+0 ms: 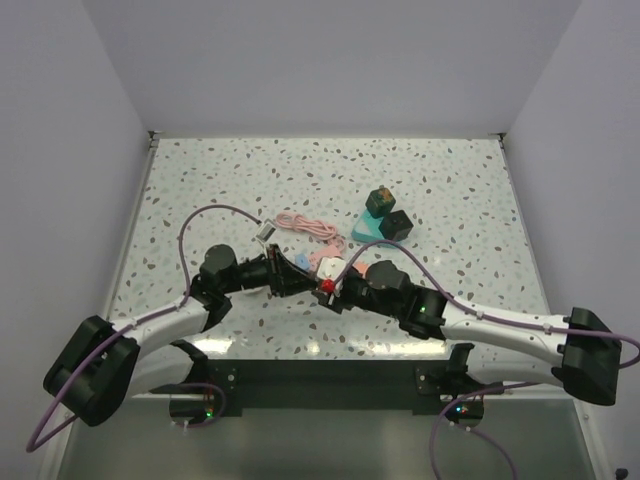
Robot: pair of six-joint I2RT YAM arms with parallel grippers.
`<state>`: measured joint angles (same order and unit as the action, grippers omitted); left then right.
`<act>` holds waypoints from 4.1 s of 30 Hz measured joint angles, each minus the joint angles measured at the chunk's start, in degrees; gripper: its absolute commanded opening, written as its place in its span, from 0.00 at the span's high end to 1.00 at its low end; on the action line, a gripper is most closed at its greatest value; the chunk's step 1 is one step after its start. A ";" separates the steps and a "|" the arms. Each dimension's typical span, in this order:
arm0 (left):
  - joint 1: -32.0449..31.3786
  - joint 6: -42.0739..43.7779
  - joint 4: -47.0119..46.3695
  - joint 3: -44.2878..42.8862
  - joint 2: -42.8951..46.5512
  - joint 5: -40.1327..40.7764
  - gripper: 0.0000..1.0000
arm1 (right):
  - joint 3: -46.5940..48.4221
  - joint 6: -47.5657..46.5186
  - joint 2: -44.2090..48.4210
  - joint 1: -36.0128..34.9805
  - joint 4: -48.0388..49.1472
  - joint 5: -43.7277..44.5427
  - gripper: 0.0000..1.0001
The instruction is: Insert the plug
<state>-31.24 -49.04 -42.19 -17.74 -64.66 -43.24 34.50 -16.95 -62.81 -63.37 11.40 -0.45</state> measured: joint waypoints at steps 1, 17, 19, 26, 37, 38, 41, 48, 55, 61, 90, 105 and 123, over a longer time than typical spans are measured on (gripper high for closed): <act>0.00 -0.24 -1.25 0.31 0.00 -0.11 1.00 | 0.02 0.52 0.26 -0.02 0.02 0.24 0.39; 6.62 3.74 -11.15 0.09 9.94 2.58 1.00 | 7.58 16.87 3.10 4.83 -0.55 -4.74 0.21; 6.97 5.29 -10.32 -0.07 13.33 3.23 1.00 | 8.83 20.33 2.03 7.80 0.79 -9.01 0.21; 7.23 8.17 -11.04 -0.20 22.10 4.44 1.00 | 7.69 34.64 1.05 17.33 13.88 -25.31 0.24; 7.23 5.62 -20.22 1.40 18.75 2.10 1.00 | 4.57 43.08 3.45 17.38 25.14 -35.60 0.32; 7.23 5.22 -21.14 1.46 18.75 1.90 1.00 | 4.46 43.32 3.50 17.38 25.57 -35.74 0.32; 7.23 4.26 -23.93 1.64 18.69 1.25 1.00 | 4.46 43.54 3.39 17.38 26.01 -36.00 0.33; 6.69 1.86 -29.27 2.36 18.05 0.26 1.00 | 4.46 43.47 1.66 17.38 27.54 -36.44 0.33; 4.70 0.96 -31.06 2.51 15.43 -0.04 1.00 | 4.44 43.30 0.46 17.38 30.47 -36.83 0.34; 3.34 0.33 -31.01 2.51 13.11 -0.02 1.00 | 4.44 42.91 -0.42 17.38 32.30 -38.16 0.39; 2.51 -0.46 -34.38 2.51 9.14 -0.22 0.16 | 1.68 43.78 -4.09 18.08 40.79 -41.64 1.00; 2.29 13.05 -17.29 4.52 22.05 9.44 0.00 | 20.48 30.16 8.00 18.45 -3.93 -22.71 1.00; 2.34 26.62 12.11 3.61 11.08 33.66 0.06 | 45.22 24.59 -25.27 21.90 -46.14 -9.64 1.00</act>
<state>-28.91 -22.41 -30.09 -14.13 -53.58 -9.58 79.72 7.64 -88.07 -41.47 -34.74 -10.09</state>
